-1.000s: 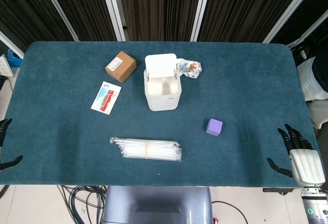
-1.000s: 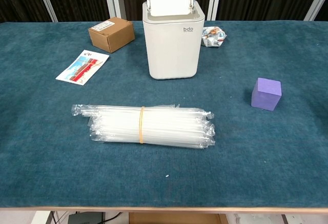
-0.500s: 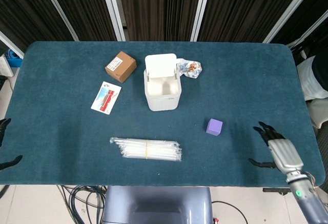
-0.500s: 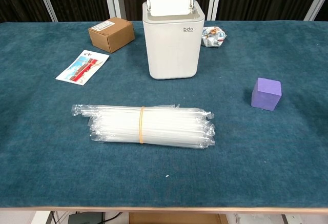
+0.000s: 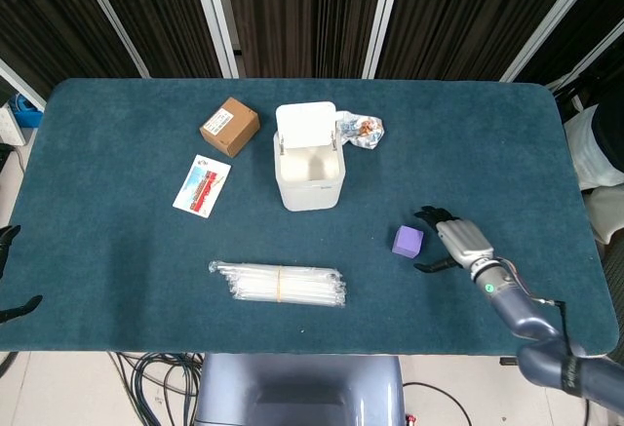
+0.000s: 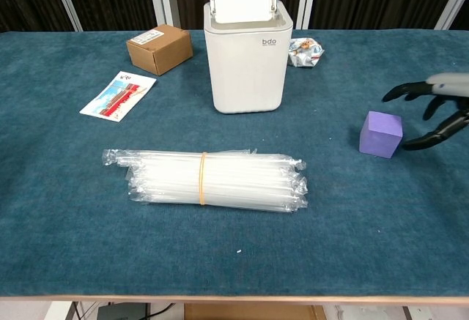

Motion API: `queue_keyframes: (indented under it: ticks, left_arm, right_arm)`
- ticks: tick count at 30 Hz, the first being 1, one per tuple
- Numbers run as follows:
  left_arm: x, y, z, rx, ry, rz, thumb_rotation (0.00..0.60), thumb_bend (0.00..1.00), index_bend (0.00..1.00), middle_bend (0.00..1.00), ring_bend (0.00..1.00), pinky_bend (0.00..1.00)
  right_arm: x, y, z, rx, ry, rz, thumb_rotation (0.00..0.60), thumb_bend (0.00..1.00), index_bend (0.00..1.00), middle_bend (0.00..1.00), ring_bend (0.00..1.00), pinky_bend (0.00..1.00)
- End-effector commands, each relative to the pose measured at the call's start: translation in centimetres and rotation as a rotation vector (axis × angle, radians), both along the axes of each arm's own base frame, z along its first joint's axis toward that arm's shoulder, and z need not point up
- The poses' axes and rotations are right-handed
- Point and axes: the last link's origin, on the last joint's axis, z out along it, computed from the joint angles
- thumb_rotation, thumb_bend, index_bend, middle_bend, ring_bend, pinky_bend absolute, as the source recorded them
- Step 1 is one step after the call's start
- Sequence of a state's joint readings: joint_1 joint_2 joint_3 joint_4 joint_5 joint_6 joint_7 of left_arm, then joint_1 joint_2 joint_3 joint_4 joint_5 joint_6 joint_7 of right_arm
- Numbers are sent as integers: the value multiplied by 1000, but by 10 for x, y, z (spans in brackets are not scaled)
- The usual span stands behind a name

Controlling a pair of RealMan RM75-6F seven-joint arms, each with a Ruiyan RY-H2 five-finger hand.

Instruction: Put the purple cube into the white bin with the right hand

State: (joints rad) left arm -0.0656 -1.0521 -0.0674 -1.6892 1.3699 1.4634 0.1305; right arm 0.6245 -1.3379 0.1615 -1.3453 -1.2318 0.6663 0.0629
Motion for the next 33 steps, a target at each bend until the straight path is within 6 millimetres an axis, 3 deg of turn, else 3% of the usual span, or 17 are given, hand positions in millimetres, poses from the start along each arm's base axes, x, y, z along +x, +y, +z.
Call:
queue_keyframes:
  ticks: [1,5,10,13,17,20,25,30,33]
  left_arm:
    - [0,0,0,-1,-2,0,600,96,134,167,23,51]
    - [0,0,1,4,2,-4,600,96,134,167,23,50]
    - [0,-1,1,0,0,-3,600,96,143,167,23,49]
    - [0,0,1,1,5,-1,600,96,145,167,23,49]
    - [-1,0,1,1,7,2,600,96,146,168,23,50]
    - [0,0,0,0,6,2,600,95,146,168,23,50]
    - [0,-1,1,2,2,1,600,95,146,167,23,50]
    - [1,-1,1,-1,-2,-1,600,95,146,167,23,50]
    - [1,-2,1,-1,-1,-2,600,95,146,167,23,50]
  right_arm:
    - [2,-9,-16,16,38,8,600,61,157,185,149,278]
    - [5,-10,-28,0,40,15,600,131,254,318,289,359]
    - [8,-13,-35,-54,70,55,600,331,454,499,489,516]
    - [12,-15,-35,-94,40,55,600,395,535,561,551,591]
    - [19,-18,-26,-156,-20,64,600,432,567,584,574,622]
    - [25,-22,-10,-210,-50,88,600,423,567,563,554,622]
    - [51,-26,41,-348,-166,163,600,403,567,518,514,612]
    - [97,-47,90,-464,-262,263,600,402,566,506,489,609]
    - [123,-63,96,-444,-286,281,600,401,567,493,468,593]
